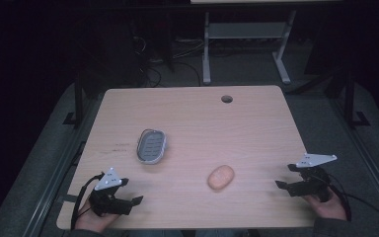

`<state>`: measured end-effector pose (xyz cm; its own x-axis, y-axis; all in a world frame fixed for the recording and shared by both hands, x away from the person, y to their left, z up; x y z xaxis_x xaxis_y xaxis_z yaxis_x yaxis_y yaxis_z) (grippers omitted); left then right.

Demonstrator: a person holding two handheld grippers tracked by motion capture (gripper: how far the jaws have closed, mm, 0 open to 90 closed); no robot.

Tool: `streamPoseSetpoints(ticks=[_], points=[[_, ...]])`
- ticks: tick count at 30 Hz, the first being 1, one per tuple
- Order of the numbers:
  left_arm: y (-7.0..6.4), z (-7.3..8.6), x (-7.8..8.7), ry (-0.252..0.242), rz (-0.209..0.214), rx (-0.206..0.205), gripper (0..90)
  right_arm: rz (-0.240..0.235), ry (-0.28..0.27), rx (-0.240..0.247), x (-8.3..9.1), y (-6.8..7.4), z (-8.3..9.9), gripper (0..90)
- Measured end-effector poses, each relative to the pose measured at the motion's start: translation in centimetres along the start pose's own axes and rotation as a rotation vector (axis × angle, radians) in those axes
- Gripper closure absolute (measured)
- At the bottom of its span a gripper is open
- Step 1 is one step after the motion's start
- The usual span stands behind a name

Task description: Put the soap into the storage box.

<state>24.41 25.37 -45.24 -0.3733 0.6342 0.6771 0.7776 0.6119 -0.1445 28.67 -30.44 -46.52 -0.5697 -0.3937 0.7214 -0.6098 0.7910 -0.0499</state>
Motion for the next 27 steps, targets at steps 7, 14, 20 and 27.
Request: streamPoseSetpoints(ticks=[7,14,20,27], points=[[-1.3,-1.6,-1.4,0.064,0.019,-0.076,15.8,-0.007,-0.004,-0.003,0.2,0.0,0.0,19.2],[-2.9,-4.8,-2.5,0.067,0.057,-0.147,16.1,-0.015,-0.021,0.004,0.3,0.0,-0.2,19.2],[-3.5,-6.7,-3.5,0.080,0.084,-0.180,16.7,-0.018,-0.026,0.000,0.3,0.1,-0.3,18.9],[-4.4,-8.1,-4.9,0.112,0.108,-0.214,16.7,-0.022,-0.035,0.003,0.5,0.1,-0.4,18.8]])
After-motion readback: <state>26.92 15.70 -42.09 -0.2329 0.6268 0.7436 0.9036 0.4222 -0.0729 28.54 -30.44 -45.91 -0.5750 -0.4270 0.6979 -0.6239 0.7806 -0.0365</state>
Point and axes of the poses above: each handheld gripper's, and its own axes: x roughly backward along the jaws, z roughly out of its underside, y roughly to its left, the point moved 2 cm from there along -x, roughly forward along the jaws, and after that the axes turned 7 degrees about z, right-handed, at the moved point
